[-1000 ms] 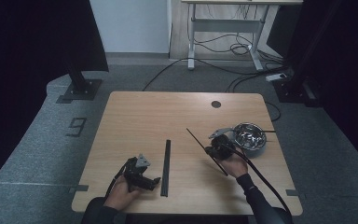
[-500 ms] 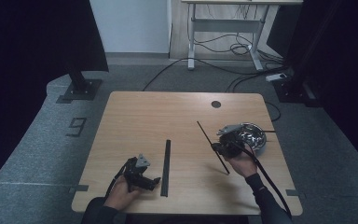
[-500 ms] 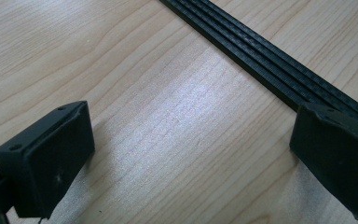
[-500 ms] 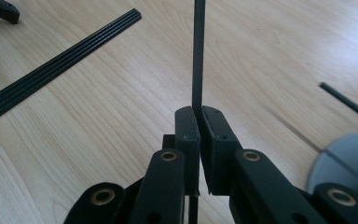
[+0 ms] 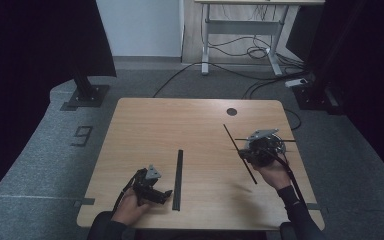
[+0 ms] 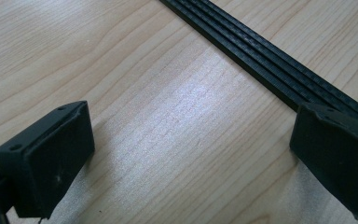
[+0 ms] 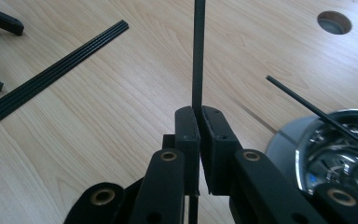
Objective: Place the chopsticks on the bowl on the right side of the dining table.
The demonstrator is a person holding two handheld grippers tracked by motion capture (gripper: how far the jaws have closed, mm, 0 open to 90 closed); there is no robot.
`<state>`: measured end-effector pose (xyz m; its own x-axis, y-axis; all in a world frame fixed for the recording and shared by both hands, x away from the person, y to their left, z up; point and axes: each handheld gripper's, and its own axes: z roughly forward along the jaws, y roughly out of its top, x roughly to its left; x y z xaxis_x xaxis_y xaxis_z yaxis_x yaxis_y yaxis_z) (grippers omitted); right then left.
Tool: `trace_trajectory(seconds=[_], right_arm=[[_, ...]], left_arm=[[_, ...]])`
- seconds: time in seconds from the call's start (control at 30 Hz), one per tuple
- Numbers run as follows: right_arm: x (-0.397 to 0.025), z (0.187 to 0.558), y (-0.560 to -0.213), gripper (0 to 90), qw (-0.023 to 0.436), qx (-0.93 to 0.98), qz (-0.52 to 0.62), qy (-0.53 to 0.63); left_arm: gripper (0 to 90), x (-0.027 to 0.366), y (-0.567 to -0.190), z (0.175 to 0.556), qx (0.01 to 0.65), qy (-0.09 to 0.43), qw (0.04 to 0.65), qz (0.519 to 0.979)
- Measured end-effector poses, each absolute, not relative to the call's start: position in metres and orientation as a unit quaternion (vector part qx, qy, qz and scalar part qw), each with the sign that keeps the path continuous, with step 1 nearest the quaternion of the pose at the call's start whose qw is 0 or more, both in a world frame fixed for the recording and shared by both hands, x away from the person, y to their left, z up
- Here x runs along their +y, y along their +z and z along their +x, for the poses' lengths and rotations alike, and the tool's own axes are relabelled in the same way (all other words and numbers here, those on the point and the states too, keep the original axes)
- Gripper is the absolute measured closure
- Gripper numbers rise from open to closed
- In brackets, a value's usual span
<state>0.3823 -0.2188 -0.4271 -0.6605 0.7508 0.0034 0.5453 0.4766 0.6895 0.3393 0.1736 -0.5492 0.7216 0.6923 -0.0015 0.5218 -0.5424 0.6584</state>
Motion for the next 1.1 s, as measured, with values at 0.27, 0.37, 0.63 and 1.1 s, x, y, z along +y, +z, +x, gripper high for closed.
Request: trace_trajectory(seconds=[0.27, 0.37, 0.63, 1.1], right_arm=[[-0.234, 0.377, -0.418, 86.0, 0.155, 0.842, 0.39, 0.339], [-0.239, 0.375, -0.415, 86.0, 0.157, 0.841, 0.391, 0.339], [-0.258, 0.377, -0.406, 86.0, 0.175, 0.835, 0.404, 0.33], [-0.277, 0.404, -0.423, 86.0, 0.194, 0.831, 0.433, 0.291]], left_arm=[[0.0, 0.174, -0.549, 0.339, 0.35, 0.13, 0.327, 0.868], [0.0, 0.174, -0.549, 0.339, 0.35, 0.13, 0.327, 0.868], [0.0, 0.174, -0.549, 0.339, 0.349, 0.13, 0.327, 0.868], [0.0, 0.174, -0.549, 0.339, 0.349, 0.13, 0.326, 0.869]])
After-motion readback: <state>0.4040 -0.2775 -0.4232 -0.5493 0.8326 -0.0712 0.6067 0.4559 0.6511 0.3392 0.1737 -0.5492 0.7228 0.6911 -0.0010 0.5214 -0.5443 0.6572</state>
